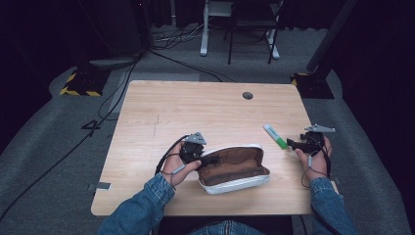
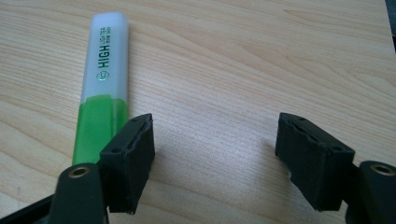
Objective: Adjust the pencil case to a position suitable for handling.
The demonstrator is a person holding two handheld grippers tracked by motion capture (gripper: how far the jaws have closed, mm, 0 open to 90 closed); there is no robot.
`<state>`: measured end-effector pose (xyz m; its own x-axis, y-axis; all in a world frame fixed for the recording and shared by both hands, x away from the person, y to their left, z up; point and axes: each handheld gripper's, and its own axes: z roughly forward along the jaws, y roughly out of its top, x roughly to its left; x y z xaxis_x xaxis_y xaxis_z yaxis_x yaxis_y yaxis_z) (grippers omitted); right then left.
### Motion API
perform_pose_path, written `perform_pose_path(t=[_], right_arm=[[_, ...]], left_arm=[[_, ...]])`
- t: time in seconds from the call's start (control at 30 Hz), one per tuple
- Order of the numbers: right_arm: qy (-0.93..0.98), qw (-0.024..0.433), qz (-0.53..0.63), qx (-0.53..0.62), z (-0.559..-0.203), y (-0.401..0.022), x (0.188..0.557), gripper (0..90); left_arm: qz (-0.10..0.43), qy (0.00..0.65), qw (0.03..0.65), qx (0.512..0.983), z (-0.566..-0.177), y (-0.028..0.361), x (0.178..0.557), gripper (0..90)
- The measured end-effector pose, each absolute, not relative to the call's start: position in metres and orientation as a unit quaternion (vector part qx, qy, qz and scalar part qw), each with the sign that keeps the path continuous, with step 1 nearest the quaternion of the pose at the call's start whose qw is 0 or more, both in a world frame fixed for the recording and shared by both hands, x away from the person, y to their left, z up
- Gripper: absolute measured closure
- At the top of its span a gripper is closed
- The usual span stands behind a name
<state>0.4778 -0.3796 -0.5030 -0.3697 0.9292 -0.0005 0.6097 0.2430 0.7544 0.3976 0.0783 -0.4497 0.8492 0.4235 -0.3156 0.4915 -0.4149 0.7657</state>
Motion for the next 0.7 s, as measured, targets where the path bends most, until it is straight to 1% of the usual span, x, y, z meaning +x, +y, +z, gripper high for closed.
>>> perform_pose_path(t=[0.33, 0.7], right_arm=[[0.753, 0.233, 0.343, 0.511, -0.503, -0.380, 0.478, 28.5], [0.753, 0.233, 0.343, 0.511, -0.503, -0.380, 0.478, 28.5]], left_arm=[[-0.059, 0.269, 0.462, 0.843, -0.464, 0.076, 0.394, 81.2], [-0.055, 0.274, 0.451, 0.848, -0.474, 0.083, 0.393, 79.0]])
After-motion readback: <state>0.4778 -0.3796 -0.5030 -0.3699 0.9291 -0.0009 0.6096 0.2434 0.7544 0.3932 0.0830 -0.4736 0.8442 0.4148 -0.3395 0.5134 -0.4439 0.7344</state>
